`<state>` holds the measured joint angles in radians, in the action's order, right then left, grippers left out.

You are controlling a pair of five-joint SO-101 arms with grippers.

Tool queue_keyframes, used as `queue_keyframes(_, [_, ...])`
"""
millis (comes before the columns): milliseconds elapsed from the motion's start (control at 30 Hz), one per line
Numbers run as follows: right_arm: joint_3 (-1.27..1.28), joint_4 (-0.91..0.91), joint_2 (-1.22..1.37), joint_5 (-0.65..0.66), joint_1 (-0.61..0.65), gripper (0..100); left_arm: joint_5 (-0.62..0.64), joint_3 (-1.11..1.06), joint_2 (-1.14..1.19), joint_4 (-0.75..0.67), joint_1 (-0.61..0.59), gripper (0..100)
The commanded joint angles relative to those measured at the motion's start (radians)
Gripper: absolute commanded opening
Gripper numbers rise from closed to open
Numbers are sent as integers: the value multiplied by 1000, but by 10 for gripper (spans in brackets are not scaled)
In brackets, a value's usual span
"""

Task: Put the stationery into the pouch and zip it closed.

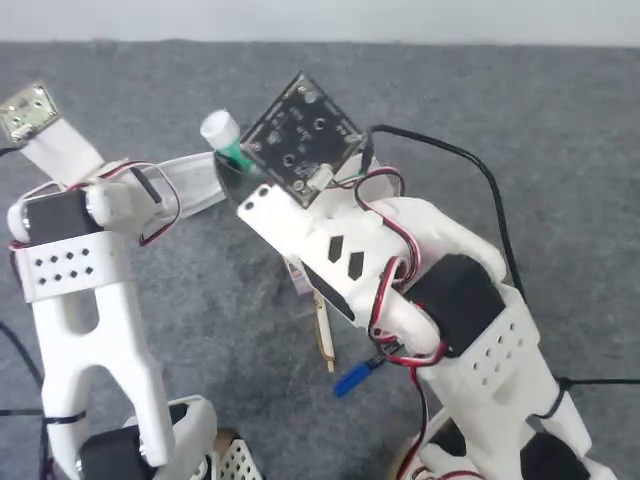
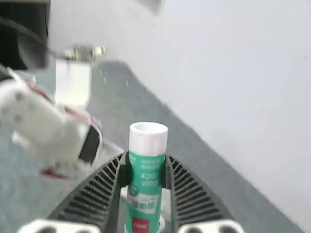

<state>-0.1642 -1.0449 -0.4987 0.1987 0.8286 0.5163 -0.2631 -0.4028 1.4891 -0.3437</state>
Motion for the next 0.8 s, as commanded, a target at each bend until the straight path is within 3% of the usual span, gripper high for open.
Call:
queue_keyframes(0, [-2,97,-35,-44,38,7,6,-13,9,-28,-11,12])
queue_keyframes(333, [250,427,-7,-52,56,7,6,-13,9,-28,-11,12])
queue_keyframes(767, [804,1330,-85,-48,53,7,6,-13,12,-41,-9,12])
